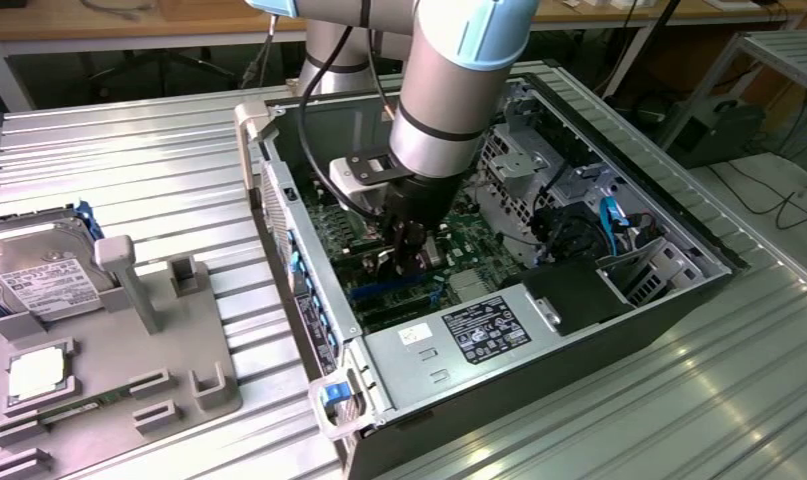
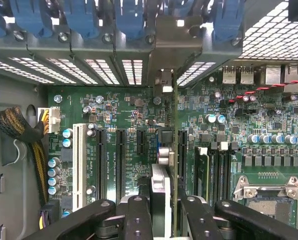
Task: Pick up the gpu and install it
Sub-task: 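Insert the gpu into the slot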
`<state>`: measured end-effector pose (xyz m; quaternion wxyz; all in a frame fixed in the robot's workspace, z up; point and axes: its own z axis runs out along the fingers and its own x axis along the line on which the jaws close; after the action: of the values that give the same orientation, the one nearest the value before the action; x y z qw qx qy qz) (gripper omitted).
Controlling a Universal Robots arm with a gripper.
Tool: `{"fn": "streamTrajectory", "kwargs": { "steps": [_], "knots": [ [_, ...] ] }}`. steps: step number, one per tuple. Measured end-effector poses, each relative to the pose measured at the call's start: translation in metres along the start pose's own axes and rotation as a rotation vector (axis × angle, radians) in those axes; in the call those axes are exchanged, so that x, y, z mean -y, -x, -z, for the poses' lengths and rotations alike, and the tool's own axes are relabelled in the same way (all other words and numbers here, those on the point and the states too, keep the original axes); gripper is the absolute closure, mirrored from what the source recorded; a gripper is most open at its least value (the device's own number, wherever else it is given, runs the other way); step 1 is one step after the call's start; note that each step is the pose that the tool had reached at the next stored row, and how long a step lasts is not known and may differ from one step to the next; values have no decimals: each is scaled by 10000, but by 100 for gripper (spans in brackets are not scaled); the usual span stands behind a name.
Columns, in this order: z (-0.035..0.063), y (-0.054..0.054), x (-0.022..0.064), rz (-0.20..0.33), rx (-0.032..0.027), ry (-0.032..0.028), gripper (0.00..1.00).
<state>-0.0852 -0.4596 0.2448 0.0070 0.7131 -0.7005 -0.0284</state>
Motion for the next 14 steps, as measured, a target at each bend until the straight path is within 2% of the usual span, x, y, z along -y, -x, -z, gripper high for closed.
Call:
{"fn": "streamTrajectory", "kwargs": {
  "steps": [9,14],
  "knots": [
    [3,-1,54,-2,-1,0,72],
    [2,-1,55,-6,0,0,72]
  ]
}}
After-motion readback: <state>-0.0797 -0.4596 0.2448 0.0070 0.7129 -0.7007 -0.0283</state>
